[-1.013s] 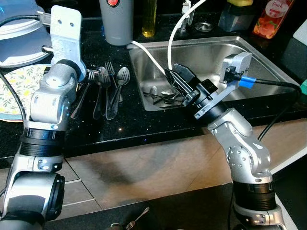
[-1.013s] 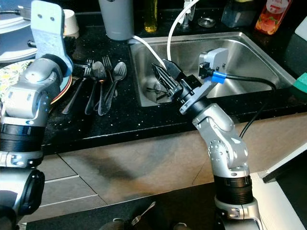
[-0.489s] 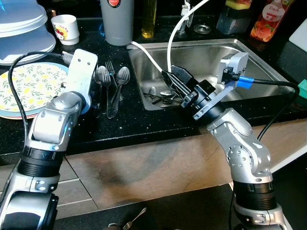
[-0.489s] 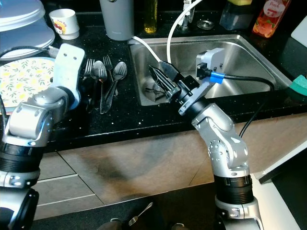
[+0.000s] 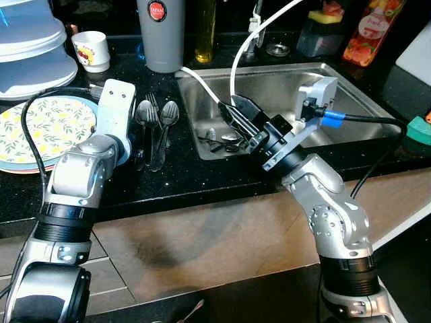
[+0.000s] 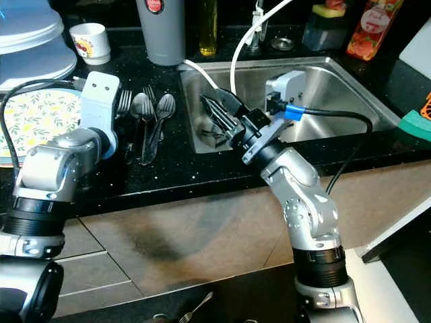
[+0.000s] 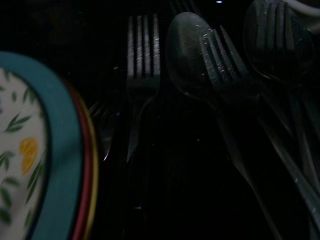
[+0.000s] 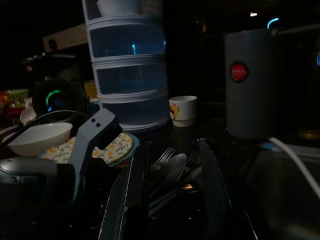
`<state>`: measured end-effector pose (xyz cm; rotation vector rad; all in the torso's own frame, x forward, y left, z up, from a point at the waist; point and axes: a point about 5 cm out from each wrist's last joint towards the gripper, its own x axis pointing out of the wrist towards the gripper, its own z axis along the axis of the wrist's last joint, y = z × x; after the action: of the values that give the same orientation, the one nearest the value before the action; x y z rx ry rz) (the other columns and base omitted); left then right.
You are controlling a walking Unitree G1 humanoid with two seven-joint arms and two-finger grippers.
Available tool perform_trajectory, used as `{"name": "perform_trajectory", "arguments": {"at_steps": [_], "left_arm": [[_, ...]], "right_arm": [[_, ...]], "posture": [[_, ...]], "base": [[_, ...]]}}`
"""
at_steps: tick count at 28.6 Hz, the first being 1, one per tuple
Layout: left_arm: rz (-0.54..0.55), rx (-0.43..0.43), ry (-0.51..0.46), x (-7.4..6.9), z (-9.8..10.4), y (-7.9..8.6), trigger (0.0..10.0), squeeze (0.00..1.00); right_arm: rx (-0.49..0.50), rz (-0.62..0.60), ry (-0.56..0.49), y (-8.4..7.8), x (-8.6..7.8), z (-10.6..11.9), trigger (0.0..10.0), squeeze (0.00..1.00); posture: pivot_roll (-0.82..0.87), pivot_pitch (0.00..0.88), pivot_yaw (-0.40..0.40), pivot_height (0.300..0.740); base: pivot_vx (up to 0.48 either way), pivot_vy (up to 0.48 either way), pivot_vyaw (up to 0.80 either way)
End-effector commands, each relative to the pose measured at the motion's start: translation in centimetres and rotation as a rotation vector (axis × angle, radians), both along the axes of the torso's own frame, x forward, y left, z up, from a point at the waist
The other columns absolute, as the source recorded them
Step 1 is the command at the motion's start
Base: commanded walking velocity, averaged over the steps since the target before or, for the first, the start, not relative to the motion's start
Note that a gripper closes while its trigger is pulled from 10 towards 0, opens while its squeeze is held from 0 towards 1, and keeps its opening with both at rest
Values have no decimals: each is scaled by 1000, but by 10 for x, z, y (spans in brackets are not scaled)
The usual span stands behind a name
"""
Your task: Kitchen organization
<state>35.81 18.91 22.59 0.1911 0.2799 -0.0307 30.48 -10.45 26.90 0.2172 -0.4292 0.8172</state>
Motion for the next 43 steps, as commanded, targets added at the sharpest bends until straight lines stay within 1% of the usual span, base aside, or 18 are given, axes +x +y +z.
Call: {"name": "perform_trajectory", "arguments": {"at_steps": [1,2,3,4,6,7,8,10,11,13,16,17,19,22,25,27,36,43], "left_arm": [[48,7,82,-3,-26,7,10000,0],[48,7,82,-3,-26,7,10000,0],[57,18,46,-4,-24,8,10000,0],[32,32,-16,-4,-15,4,10000,1000],[-8,29,-107,-6,3,-1,10000,1000],[-23,22,-127,-6,8,-3,10000,1000],[-22,12,-132,-6,11,-2,10000,306],[-17,11,-137,-6,15,-1,10000,306],[-26,-8,-129,-7,16,0,10000,0],[-70,-34,-103,-8,14,-1,10000,0],[-70,-49,-89,-9,11,3,10000,0],[-45,-59,-57,-7,5,11,10000,0],[-39,-67,-37,-6,2,15,10000,0],[-12,-39,-27,-4,-1,23,10000,0],[8,9,-41,-3,-1,26,10000,0],[11,17,-62,-1,3,24,10000,0],[21,2,-115,2,16,24,10000,0],[24,5,-121,2,16,25,10000,0]], "right_arm": [[-17,-2,13,-3,1,-4,10000,0],[-17,-2,13,-3,1,-4,10000,0],[-18,-7,15,-4,1,-5,10000,0],[-17,-13,18,-6,1,-5,10000,0],[-19,-19,26,-6,0,-7,10000,0],[-20,-19,29,-6,0,-8,10000,0],[-21,-17,30,-5,0,-8,10000,0],[-25,-14,29,-4,0,-8,10000,0],[-28,-11,28,-3,0,-8,10000,0],[-31,-12,25,-3,-1,-8,10000,0],[-31,-16,24,-4,-1,-9,10000,0],[-31,-21,25,-5,-1,-9,10000,0],[-31,-22,24,-5,-2,-9,10000,0],[-30,-23,26,-5,-2,-10,10000,0],[-29,-24,27,-4,-3,-11,10000,0],[-29,-25,27,-4,-3,-11,10000,0],[-21,-28,29,-5,-2,-10,10000,0],[-18,-29,30,-5,-2,-10,10000,0]], "posture": [[150,0,-57,740],[150,0,-57,740],[147,0,-62,740],[147,0,-68,740],[143,2,-67,740],[143,2,-67,740],[142,3,-66,740],[137,5,-61,740],[136,2,-59,740],[133,0,-56,740],[129,0,-54,740],[126,0,-47,740],[126,0,-47,740],[123,0,-45,740],[121,0,-45,740],[120,0,-44,740],[121,0,-43,740],[128,0,-42,740]], "base": [[0,0,0],[0,0,0],[0,0,0],[0,0,0],[0,0,0],[0,0,0],[0,0,0],[0,0,0],[0,0,0],[0,0,0],[0,0,0],[0,0,0],[0,0,0],[0,0,0],[0,0,0],[0,0,0],[0,0,0],[0,0,0]]}}
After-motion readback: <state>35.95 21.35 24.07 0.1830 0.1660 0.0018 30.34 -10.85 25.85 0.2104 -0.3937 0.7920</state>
